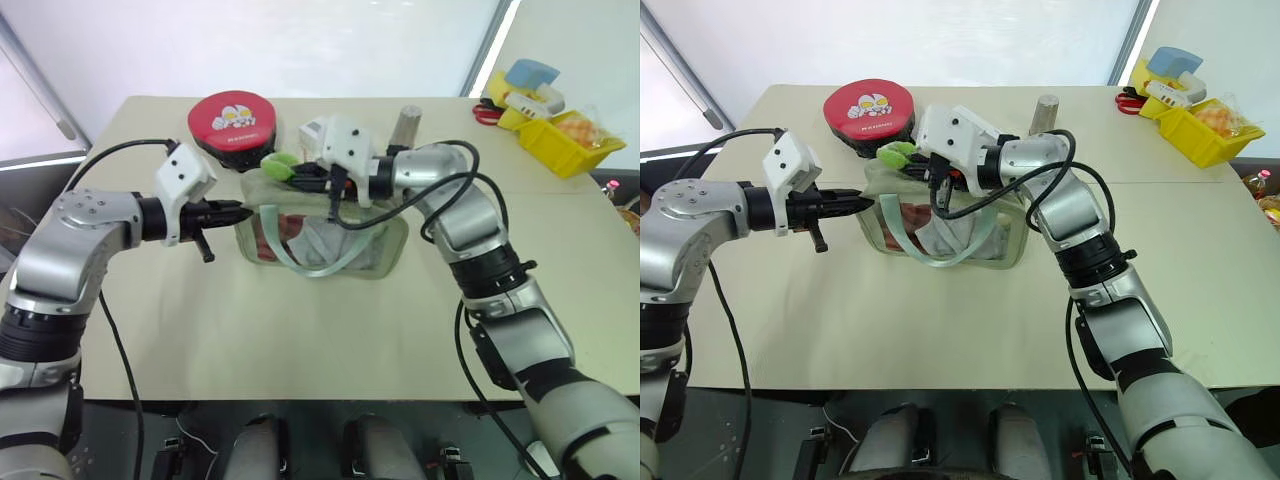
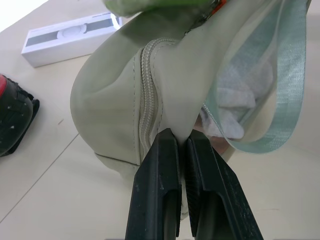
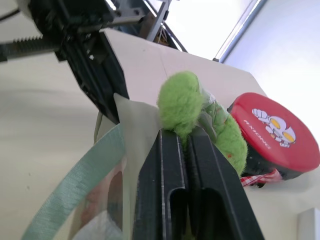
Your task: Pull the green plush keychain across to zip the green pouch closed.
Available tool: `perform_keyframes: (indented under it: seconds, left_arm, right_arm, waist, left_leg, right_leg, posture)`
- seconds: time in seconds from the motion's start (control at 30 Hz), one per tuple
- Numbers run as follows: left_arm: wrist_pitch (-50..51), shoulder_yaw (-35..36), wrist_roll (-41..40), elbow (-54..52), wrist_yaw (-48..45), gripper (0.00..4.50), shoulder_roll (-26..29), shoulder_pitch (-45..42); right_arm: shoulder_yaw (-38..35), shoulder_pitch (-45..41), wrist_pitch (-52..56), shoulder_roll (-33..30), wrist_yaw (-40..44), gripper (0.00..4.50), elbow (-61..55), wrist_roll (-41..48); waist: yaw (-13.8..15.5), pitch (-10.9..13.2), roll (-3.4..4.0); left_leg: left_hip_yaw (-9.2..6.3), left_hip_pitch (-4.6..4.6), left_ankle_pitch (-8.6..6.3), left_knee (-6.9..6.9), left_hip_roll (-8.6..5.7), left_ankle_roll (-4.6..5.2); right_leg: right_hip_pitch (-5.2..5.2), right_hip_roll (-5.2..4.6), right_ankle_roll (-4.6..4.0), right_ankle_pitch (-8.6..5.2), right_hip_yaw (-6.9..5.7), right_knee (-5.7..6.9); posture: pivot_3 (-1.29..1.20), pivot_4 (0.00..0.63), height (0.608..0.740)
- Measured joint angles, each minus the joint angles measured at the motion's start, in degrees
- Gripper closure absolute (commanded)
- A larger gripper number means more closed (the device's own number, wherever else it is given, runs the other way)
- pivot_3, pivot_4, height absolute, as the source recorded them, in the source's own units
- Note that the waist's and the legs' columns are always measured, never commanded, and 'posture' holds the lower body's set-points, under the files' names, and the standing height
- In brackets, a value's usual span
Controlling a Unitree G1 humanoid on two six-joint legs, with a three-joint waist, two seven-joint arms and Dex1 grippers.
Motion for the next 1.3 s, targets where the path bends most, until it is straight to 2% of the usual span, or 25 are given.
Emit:
perform_keyframes:
  seconds: [0.13,0.5,0.63,0.83,0.97,1.17,1.3]
  left_arm:
    - [0.0,-0.01,0.0,0.0,0.31,4.5,-0.33,0.0]
    - [-0.18,0.0,0.01,0.76,1.39,4.5,-2.0,-0.13]
    - [-0.23,-0.12,0.08,1.48,1.63,4.5,-3.09,-0.56]
    - [-0.19,-0.47,0.13,1.97,1.61,4.5,-4.28,-1.14]
    - [-0.07,-1.03,0.16,2.11,1.55,4.5,-4.64,-1.63]
    - [0.53,-1.1,0.13,1.89,1.5,4.5,-4.6,-1.67]
    - [1.2,-1.15,0.08,1.37,1.49,4.5,-4.6,-1.6]
  right_arm:
    - [-3.15,-0.04,5.58,-1.1,-2.79,4.43,-1.78,1.06]
    - [-10.4,7.31,24.23,-19.81,-14.64,4.43,-21.55,-3.78]
    - [-11.65,10.5,28.54,-22.98,-17.52,4.43,-26.13,-5.06]
    - [-15.41,23.33,33.68,-21.56,-24.77,4.43,-30.49,-6.48]
    - [-17.49,31.52,33.59,-14.98,-29.99,4.43,-30.77,-6.55]
    - [-15.08,37.09,29.44,-8.46,-34.18,4.43,-27.72,-7.14]
    - [-10.6,40.13,24.31,-6.92,-34.57,4.43,-25.04,-8.2]
  waist:
    - [0.1,0.0,0.0]
    - [0.34,0.0,0.0]
    - [0.44,0.0,0.0]
    - [0.53,-0.02,-0.02]
    - [0.53,-0.04,-0.01]
    - [0.36,-0.04,0.0]
    - [0.4,-0.04,0.0]
  left_leg:
    - [0.0,0.0,0.0,0.0,0.0,0.0]
    - [0.01,-0.03,0.0,-0.02,-0.04,0.01]
    - [-0.03,-0.03,-0.01,-0.02,-0.05,0.02]
    - [-0.08,-0.02,-0.01,-0.01,-0.07,0.02]
    - [-0.17,0.02,-0.01,-0.01,-0.08,0.01]
    - [-0.26,0.08,-0.01,-0.02,-0.12,0.01]
    - [-0.34,0.08,-0.01,-0.02,-0.22,0.02]
  right_leg:
    - [0.0,-0.01,0.0,0.0,0.0,0.0]
    - [0.0,-0.06,0.0,0.0,0.0,-0.03]
    - [0.02,-0.04,0.0,0.0,0.0,-0.04]
    - [0.12,-0.03,0.0,0.0,0.0,-0.11]
    - [0.22,0.01,0.0,0.0,-0.01,-0.13]
    - [0.3,0.05,0.0,0.0,-0.02,-0.15]
    - [0.34,0.06,0.01,-0.01,-0.02,-0.15]
  posture:
    - [0.0,0.15,0.74]
    - [0.0,0.15,0.74]
    - [0.0,0.15,0.74]
    - [0.0,0.15,0.74]
    - [0.0,0.15,0.74]
    - [0.0,0.15,0.74]
    - [0.0,0.15,0.74]
